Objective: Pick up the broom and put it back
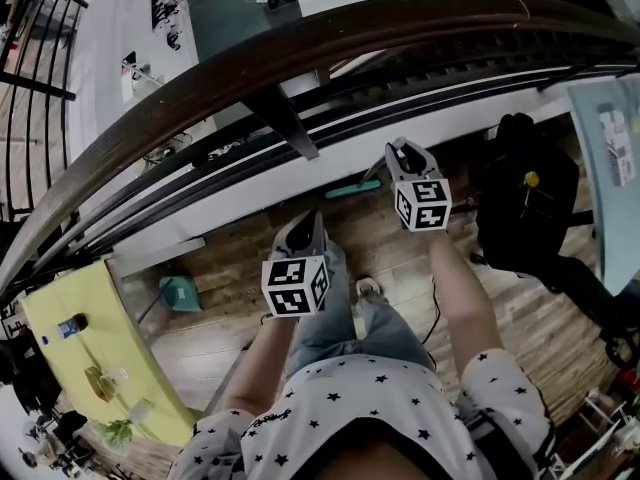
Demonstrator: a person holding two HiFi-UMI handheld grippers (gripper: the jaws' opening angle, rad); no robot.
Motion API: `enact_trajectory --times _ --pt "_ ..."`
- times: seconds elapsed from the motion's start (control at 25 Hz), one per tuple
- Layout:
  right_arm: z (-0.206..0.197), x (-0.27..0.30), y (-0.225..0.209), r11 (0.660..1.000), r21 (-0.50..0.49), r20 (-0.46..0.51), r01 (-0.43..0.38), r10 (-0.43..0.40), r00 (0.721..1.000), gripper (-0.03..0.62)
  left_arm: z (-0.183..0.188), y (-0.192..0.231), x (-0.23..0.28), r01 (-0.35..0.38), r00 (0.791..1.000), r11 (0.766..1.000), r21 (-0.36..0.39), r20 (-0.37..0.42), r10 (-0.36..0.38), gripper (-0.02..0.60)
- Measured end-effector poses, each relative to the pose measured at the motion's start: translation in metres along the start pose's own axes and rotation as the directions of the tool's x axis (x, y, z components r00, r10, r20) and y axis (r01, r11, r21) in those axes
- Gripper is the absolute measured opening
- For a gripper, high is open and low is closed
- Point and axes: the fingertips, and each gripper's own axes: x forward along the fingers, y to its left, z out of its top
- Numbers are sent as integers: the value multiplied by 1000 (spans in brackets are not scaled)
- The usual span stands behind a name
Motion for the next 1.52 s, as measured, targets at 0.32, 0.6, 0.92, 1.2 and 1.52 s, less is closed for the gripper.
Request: enact_trajectory --times 0.32,0.6,0.92,1.2,1.52 --pt "-3 47 -20 998 48 -10 40 -40 999 83 -9 16 8 -7 1000 1000 -16 -23 7 12" --pt "9 85 -33 997 46 -8 68 -68 998 84 -16 26 12 -7 999 1000 -27 -49 6 12" --pt "13 116 -49 994 63 -25 91 -89 996 86 -18 31 21 -9 998 999 -35 -57 7 12" --pt "14 136 -52 992 69 -35 105 -102 994 87 -22 42 20 -22 997 999 -43 -69 19 12" --pt "19 157 -48 997 55 -41 63 -60 997 91 -26 50 21 -37 996 998 -54 -82 33 12"
